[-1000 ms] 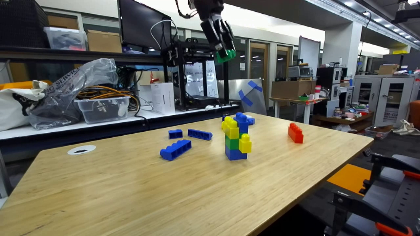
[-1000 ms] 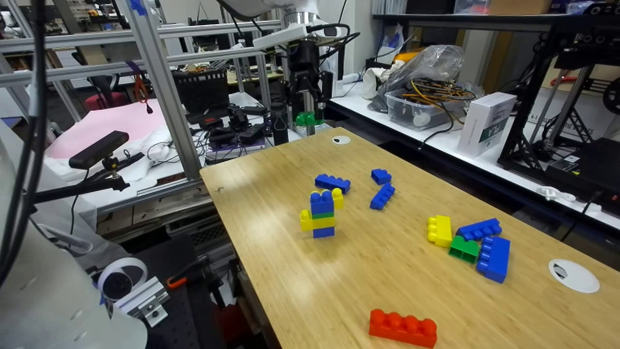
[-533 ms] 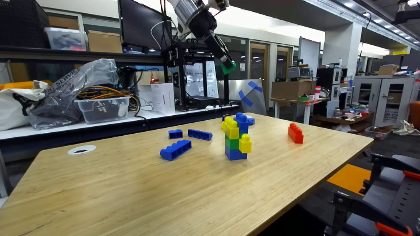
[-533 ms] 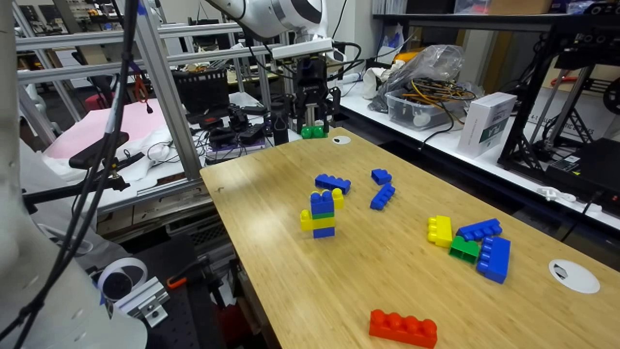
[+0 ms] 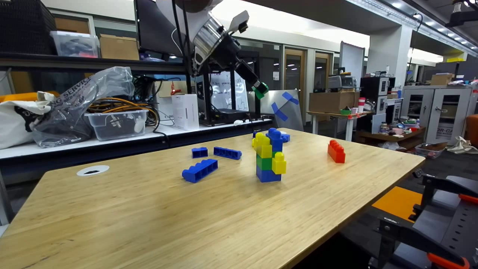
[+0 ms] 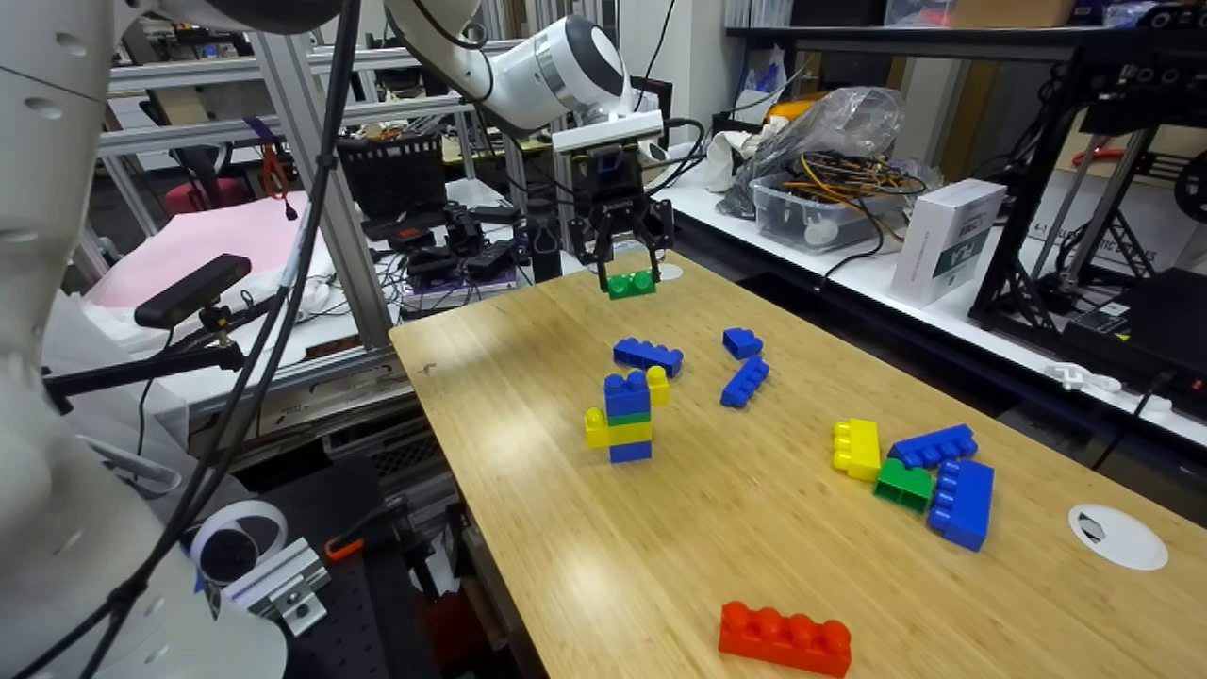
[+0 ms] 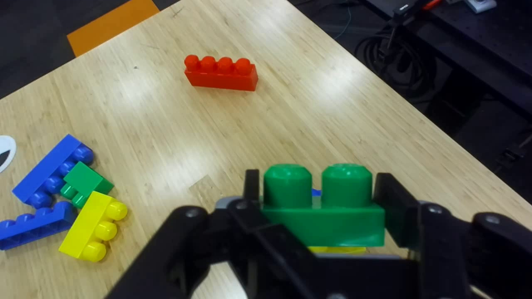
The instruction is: Take the green block on the right then place it at the top of the slack of blocks
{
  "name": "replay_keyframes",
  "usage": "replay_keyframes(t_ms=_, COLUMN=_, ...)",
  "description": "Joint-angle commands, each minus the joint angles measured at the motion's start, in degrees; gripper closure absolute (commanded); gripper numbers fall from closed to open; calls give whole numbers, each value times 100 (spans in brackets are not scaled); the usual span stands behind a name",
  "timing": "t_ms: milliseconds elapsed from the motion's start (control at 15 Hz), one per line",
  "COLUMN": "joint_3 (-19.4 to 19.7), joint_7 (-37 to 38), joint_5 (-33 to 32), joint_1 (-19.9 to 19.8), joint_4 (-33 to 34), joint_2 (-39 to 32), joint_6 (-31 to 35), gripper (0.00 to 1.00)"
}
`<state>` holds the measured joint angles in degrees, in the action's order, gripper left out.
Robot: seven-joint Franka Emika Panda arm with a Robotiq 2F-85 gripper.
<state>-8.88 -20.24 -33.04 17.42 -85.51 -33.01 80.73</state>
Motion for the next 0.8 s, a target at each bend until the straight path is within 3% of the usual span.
replay_keyframes(t_ms=0, joint_3=-16, joint_7=-111, joint_5=-262, joint_1=102, joint_4=325, joint_2=-309, joint_6=-217, gripper=56)
replay_keyframes(t_ms=733, joint_3=8, joint_7=-47, joint_5=-429, joint_1=229, joint_4=730, joint_2=-990, joint_6=-373, gripper=56)
